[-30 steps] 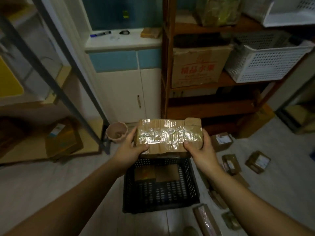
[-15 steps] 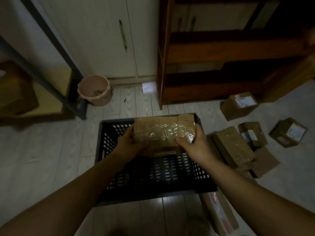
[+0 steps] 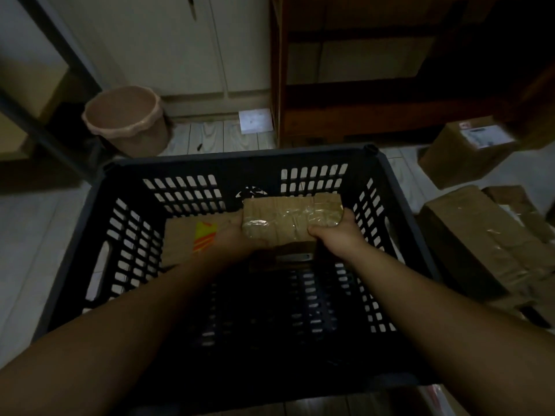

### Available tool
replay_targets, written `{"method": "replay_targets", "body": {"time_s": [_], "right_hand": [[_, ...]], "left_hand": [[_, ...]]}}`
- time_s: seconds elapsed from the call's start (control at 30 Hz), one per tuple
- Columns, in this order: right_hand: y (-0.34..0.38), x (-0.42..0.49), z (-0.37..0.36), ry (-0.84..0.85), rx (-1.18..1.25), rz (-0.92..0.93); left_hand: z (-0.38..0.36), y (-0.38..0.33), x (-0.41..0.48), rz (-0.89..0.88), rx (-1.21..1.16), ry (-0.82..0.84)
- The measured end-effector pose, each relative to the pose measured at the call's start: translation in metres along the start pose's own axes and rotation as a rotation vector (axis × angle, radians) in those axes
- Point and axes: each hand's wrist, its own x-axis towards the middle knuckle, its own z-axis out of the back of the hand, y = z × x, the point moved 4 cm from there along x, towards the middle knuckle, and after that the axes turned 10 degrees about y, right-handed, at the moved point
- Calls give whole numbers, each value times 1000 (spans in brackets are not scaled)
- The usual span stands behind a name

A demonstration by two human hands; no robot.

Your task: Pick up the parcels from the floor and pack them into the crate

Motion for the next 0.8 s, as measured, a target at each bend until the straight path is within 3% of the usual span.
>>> {"method": "replay_targets", "body": {"time_s": [0.13,0.3,0.47,0.67,0.8], "right_hand": [[-9,15,-1,46,56,-50],[-11,25,0,-24,-1,-27],[-23,31,-3,-41,-140,-51],[-30,36,-9,5,-265,-42],[-22,17,-4,16,-267,-80]], "left_hand": [[-10,15,14,26,-16,-111],[-20,23,30,-44,5,-225],[-27,30,51,6,69,-131],[-28,44,64,187,592,-135],[-18,45,51,166,567,-91]]}}
